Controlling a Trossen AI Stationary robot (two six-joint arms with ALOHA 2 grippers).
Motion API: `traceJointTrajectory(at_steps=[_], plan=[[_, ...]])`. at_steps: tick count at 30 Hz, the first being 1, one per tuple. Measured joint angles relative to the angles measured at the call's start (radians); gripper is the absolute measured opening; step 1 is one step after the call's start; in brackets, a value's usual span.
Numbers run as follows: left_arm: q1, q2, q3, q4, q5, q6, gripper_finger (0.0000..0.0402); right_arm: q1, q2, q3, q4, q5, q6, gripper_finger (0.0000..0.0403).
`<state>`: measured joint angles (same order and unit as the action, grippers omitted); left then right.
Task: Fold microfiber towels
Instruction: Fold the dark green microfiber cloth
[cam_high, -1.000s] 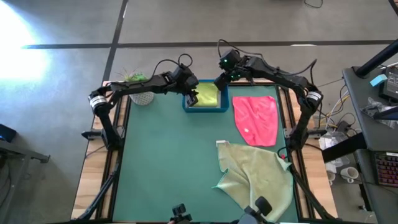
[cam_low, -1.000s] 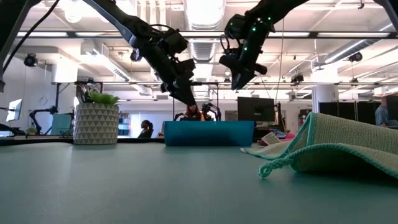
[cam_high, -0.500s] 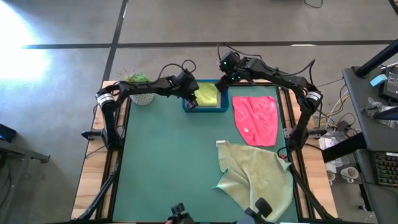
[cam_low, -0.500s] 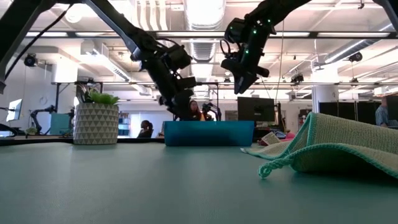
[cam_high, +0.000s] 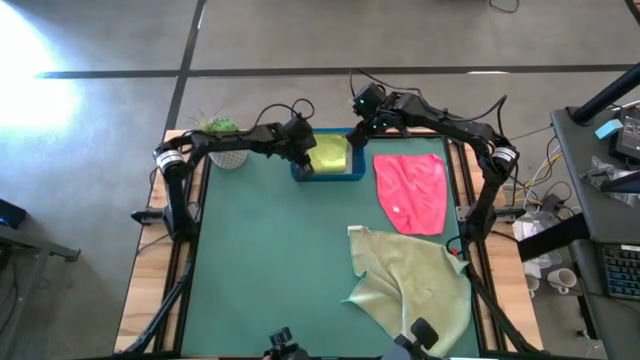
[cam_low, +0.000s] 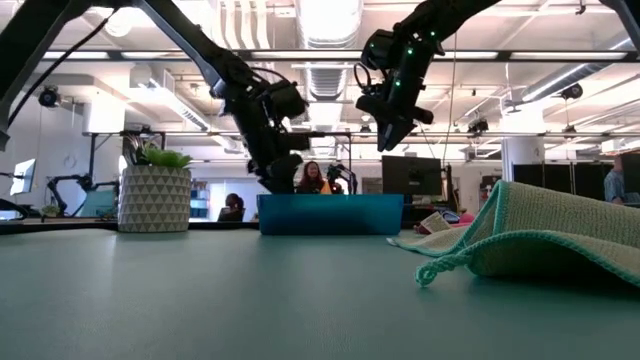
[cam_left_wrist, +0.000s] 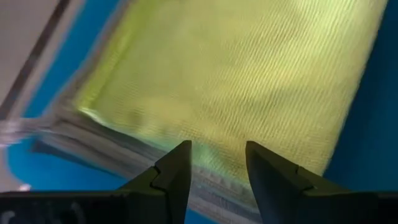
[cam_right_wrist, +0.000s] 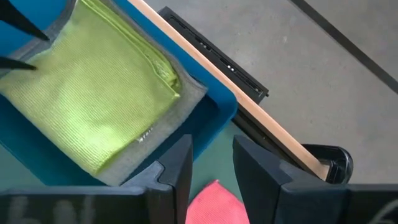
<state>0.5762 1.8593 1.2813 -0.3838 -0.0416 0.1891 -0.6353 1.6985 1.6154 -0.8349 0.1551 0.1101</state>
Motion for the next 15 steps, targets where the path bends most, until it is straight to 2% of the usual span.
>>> traceJointTrajectory(at_steps=[10,15], plan=[[-0.002,-0.175,0.007,0.001,-0.044,-0.001,0.0136,0.000,-0.056,0.000,-0.140,-0.002,0.008,0.0107],[-0.029,-0.245,-0.001,0.001,-0.042,-0.063,0.0136,0.026,-0.111,-0.016,-0.249,-0.006,0.042,0.0107]])
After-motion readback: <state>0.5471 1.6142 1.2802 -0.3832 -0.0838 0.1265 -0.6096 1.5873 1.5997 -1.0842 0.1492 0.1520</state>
